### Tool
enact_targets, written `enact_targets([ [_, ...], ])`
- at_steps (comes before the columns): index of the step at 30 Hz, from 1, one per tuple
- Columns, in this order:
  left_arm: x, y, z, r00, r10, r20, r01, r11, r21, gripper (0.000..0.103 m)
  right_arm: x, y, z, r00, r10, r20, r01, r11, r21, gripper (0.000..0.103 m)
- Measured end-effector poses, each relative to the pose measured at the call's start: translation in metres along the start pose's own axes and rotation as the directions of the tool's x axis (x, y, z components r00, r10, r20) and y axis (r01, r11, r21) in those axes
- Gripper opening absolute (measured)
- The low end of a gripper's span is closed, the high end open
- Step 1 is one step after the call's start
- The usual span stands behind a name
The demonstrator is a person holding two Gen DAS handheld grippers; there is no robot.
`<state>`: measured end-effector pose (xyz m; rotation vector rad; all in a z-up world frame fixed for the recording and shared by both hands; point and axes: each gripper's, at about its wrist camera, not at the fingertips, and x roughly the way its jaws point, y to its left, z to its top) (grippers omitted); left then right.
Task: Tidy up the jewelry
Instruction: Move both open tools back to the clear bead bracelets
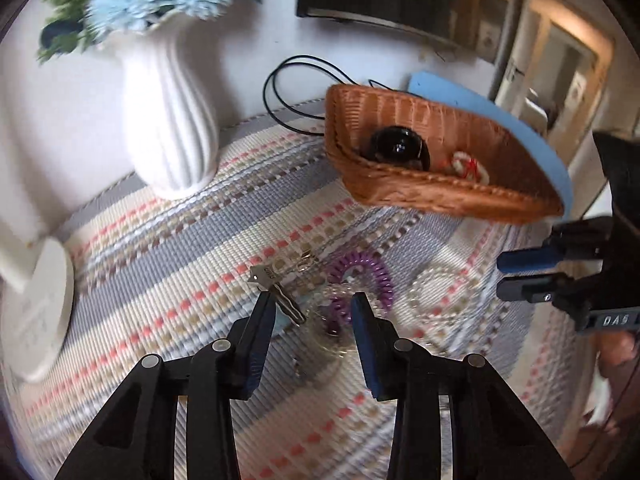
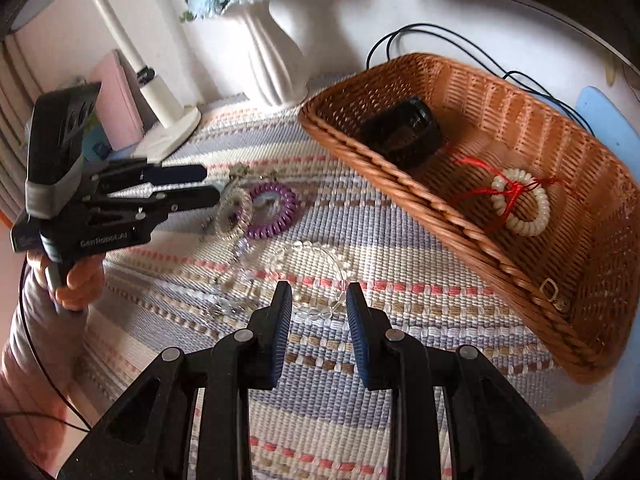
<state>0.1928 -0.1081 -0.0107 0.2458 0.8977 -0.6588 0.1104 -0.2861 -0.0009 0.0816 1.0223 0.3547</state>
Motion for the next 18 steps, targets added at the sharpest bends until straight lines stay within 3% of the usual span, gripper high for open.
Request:
enact_targets([
  [4,0.007,0.005,0.003,0.999,-0.045,0.0,0.045,0.998,0.034,0.04,0.014,0.003,0.002,1.0,-0.005,-0.018,0.005,1.0,-0.015,0.031],
  [11,0.025,-0.007,0.008,0.997,-0.053,-0.061,0.063,0.983,0.175,0.04,0.03,0.01,0.007,0.996,-0.084,-0.012,0.083,0.995,-0.062,0.031],
  [16,0.031,-0.007,0.008,0.995,-0.077,-0.069,0.088,0.979,0.183,0.031,0.048,0.021,0.013,0.992,-0.128,-0.011,0.126,0.987,-0.096,0.029],
  [18,0.03,-0.008,0.007,0.994,-0.087,-0.065,0.098,0.979,0.179,0.017,0.05,0.027,0.012,0.985,-0.171,0.006,0.17,0.977,-0.129,0.016],
])
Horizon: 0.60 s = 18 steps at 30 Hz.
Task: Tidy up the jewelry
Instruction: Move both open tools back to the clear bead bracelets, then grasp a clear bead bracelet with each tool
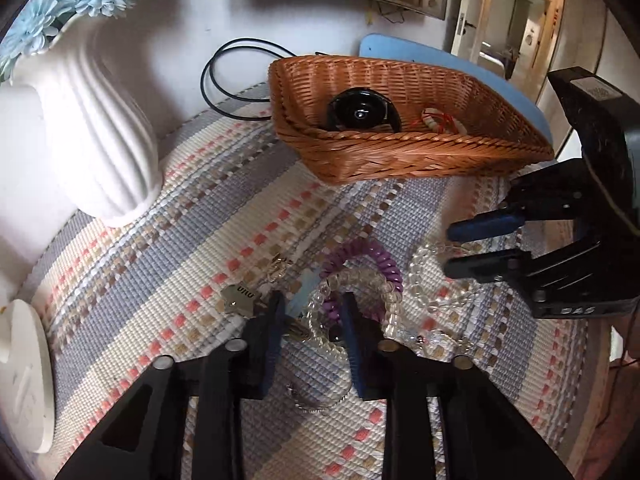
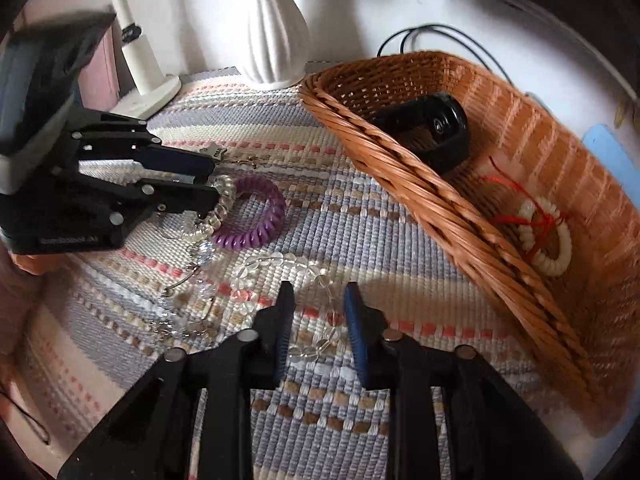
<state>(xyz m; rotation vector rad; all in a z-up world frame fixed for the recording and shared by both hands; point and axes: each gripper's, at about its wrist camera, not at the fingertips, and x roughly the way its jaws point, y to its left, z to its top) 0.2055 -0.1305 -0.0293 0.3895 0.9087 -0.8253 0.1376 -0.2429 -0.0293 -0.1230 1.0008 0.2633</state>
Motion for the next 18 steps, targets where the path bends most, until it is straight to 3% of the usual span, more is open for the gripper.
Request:
enact_targets([
  [1,0.0,-0.002,-0.001,1.0,-0.016,0.003,0.016,1.0,-0.006,0.01,0.0,0.002,0.0,1.0,-0.015,0.001,0.015,1.0,-0.012,0.01],
  [2,0.0,-0.004,-0.002,1.0,-0.026,0.004,0.026,1.0,-0.009,0.007,-0.001,0.002,-0.001,1.0,-0.012,0.002,0.012,1.0,-0.014,0.01],
  [6,0.003,-0.019,-0.008,1.0,-0.009,-0.005,0.009,1.0,-0.001,0.005,-0.007,-0.007,-0.006,1.0,0.008,-0.002,-0.008,1.0,0.024,0.01],
  [10,-0.006,-0.034,-0.016,0.997,-0.071,-0.02,0.071,0.997,0.008,0.006,-0.023,-0.019,-0.015,0.999,0.033,0.006,-0.034,0.997,0.065,0.01],
  [15,-0.027,-0.038,-0.032,0.995,-0.099,-0.006,0.098,0.995,-0.027,0.011,-0.038,-0.027,-0.023,0.999,0.044,0.024,-0.046,0.995,0.086,0.01],
  [18,-0.041,-0.034,-0.036,0.999,-0.044,0.028,0.046,0.997,-0.056,0.022,-0.042,-0.029,-0.025,0.998,0.056,0.032,-0.059,0.994,0.096,0.01],
])
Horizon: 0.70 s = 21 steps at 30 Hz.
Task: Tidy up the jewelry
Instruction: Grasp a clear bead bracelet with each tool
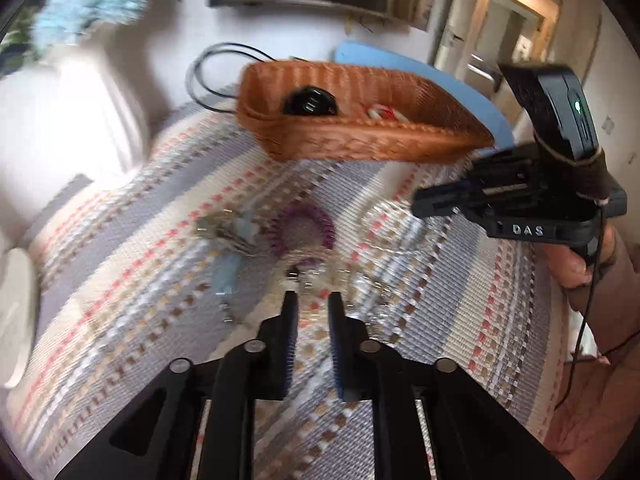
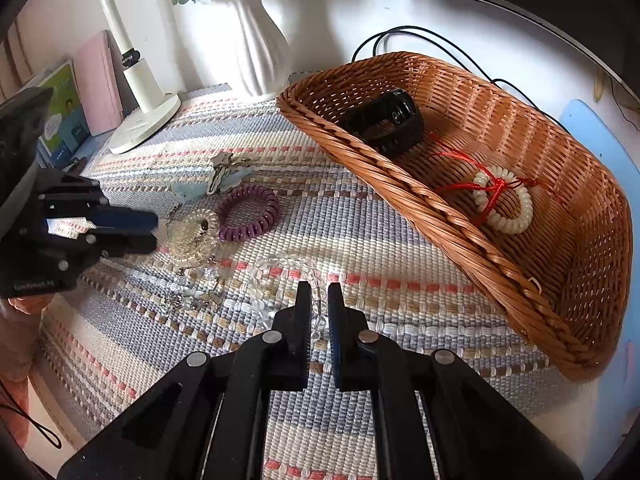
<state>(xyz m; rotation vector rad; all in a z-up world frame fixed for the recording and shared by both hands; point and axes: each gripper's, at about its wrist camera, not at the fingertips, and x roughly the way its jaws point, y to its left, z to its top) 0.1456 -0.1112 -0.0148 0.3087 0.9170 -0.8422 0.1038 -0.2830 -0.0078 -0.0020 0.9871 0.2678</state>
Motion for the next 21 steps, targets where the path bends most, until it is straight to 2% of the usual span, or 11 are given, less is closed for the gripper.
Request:
enact_targets([
  [2,0.002,0.005,0.006,0.999,0.042,0.001,-0.042,0.999,-0.018,0.026,-0.002,-0.003,-0.001,1.0,0.015,0.001,-0.015,1.0,0.01,0.01],
  [5,0.022,0.01,0.018,0.997,0.066,-0.039,-0.067,0.998,-0.013,0.026,0.0,-0.001,-0.002,1.0,0.024,-0.002,-0.024,1.0,0.015,0.01],
  [9,0.049,0.013,0.021,0.994,0.051,-0.096,-0.051,0.999,0.007,0.026,0.006,0.0,-0.001,1.0,0.014,-0.01,-0.014,1.0,0.008,0.01],
  [13,0.053,0.013,0.023,0.996,0.041,-0.073,-0.042,0.999,-0.006,0.025,0.016,0.006,0.004,1.0,-0.003,-0.017,0.003,1.0,-0.016,0.011],
  [15,0.051,0.011,0.021,0.997,0.041,-0.065,-0.042,0.999,-0.014,0.01,0.024,0.013,0.004,0.999,-0.006,-0.032,0.005,0.999,-0.041,0.012],
  [18,0.046,0.003,0.019,0.997,0.068,-0.033,-0.068,0.997,-0.021,0.009,0.025,0.029,0.001,0.997,-0.08,-0.022,0.077,0.99,-0.114,0.009],
  [21,0.03,0.004,0.02,0.999,0.051,0.016,-0.05,0.997,-0.065,0.009,0.019,0.027,0.0,0.999,-0.047,-0.02,0.045,0.994,-0.099,0.009],
])
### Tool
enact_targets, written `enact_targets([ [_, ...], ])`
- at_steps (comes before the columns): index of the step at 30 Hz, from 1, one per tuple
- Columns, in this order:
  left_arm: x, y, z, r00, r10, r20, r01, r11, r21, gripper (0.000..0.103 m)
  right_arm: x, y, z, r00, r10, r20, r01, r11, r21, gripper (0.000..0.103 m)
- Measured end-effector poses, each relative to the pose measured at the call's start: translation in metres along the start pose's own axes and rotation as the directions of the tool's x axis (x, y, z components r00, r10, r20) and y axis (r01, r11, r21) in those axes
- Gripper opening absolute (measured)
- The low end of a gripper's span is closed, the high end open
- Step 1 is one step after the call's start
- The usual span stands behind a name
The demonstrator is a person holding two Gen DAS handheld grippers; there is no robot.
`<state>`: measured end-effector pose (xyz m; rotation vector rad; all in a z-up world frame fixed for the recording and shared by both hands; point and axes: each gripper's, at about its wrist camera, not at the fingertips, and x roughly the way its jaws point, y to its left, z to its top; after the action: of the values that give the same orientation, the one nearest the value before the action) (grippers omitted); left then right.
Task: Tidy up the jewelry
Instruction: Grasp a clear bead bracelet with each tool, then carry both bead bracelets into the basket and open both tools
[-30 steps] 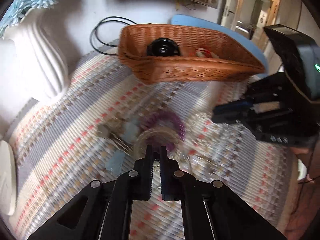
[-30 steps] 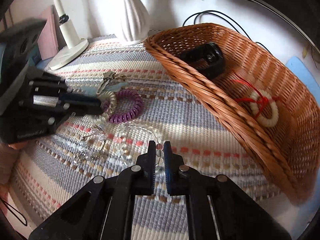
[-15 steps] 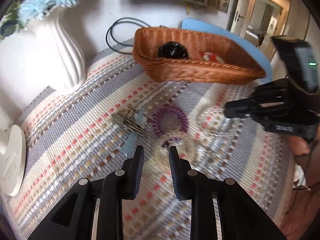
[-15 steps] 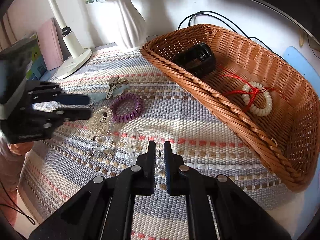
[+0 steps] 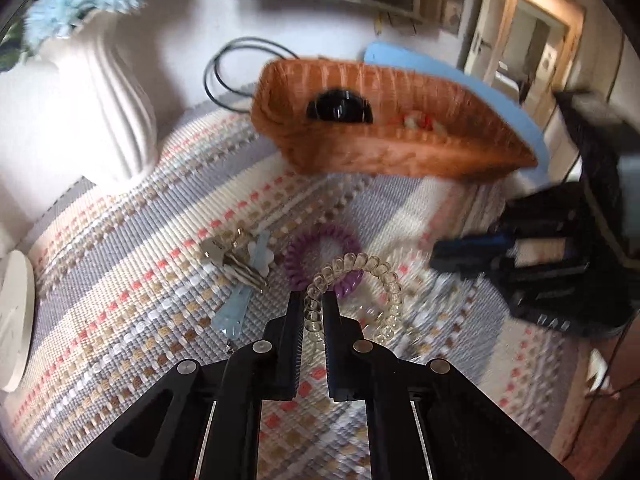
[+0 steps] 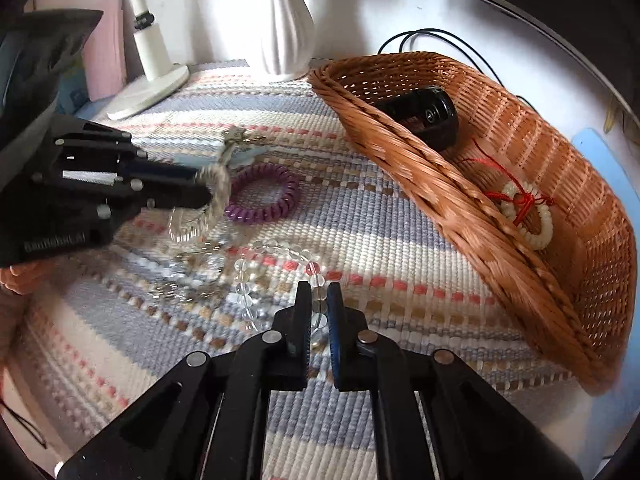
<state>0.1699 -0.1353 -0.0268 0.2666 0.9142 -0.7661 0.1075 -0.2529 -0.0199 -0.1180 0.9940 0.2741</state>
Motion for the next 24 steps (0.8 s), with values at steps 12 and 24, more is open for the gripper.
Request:
enact_targets([
  [12,-0.073,-0.028,0.073,0.976,-0.046,0.214,0.049,0.999,-0.007,0.009,-0.107,-0.058,0.029,0.973,0.012,0.231,-0.041,0.992,0.121,0.009],
  [24,0.028,-0.055,0.144,0.992,-0.065,0.105,0.071,0.996,-0.052,0.009,-0.098,-0.156,0.033,0.975,-0.079,0.209,0.02,0.962,0.274,0.009],
])
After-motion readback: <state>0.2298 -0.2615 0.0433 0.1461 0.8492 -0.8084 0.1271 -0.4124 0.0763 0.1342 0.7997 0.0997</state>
